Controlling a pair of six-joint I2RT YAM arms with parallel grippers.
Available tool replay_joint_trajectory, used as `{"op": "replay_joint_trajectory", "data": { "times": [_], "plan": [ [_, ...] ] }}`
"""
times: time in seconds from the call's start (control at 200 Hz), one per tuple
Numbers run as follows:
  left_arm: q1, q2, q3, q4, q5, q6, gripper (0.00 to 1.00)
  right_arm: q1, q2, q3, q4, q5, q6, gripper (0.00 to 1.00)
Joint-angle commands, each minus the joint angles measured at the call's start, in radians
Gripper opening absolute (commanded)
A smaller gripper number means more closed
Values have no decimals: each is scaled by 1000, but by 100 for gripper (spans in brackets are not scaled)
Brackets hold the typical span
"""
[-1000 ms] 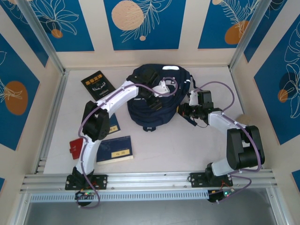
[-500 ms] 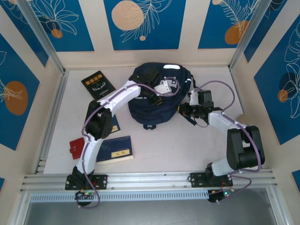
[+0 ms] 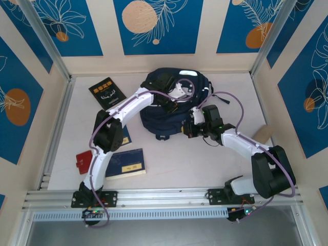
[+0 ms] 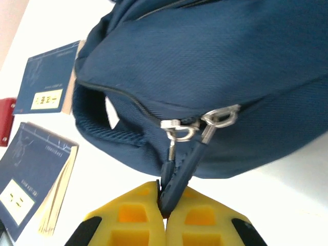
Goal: Pack the student bag
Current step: Unzip the student bag at the center of the table.
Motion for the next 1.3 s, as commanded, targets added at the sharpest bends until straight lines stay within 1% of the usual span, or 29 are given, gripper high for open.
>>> {"op": "replay_joint_trajectory", "data": {
  "times": [0.0,0.08,0.15,0.175,0.245,0.33,0.425,0.46,0.56,0.67,0.75,0.86,0.97,1.08,1.18,1.235,1.29],
  "plan": [
    [11,14,54,166,-36,-110,0,86,32,-3,90,-210,-5,0],
    [11,10,52,170,-31,-120,0,100,30,-13,129,-201,26,0],
    [12,4,40,170,-24,-119,0,74,-15,-43,148,-151,71,0],
    [13,0,35,170,-21,-116,0,57,-37,-53,152,-128,98,2],
    [15,-20,9,178,-7,-107,0,-14,-105,-89,147,-113,170,13],
    [19,-50,-30,201,19,-99,0,-88,-194,-117,111,-84,233,33],
    [21,-80,-68,221,42,-89,0,-161,-253,-119,56,-87,297,52],
    [21,-91,-83,230,49,-84,0,-189,-262,-110,38,-101,321,56],
    [22,-121,-119,252,54,-75,0,-254,-246,-54,-32,-124,385,63],
    [21,-149,-147,265,62,-70,0,-299,-185,16,-91,-131,471,65],
    [22,-167,-159,270,74,-70,0,-315,-128,58,-88,-160,522,65],
    [22,-186,-174,273,87,-66,0,-311,-34,126,-85,-186,552,64],
    [21,-195,-180,275,88,-70,0,-298,58,191,-110,-187,561,61],
    [21,-195,-183,274,91,-74,0,-272,120,223,-109,-173,561,61],
    [22,-198,-185,278,71,-81,0,-256,140,228,-104,-164,533,57],
    [21,-201,-186,278,56,-83,0,-250,120,207,-95,-145,489,56],
    [21,-208,-190,279,30,-83,0,-248,92,170,-89,-128,417,52]
  ]
}}
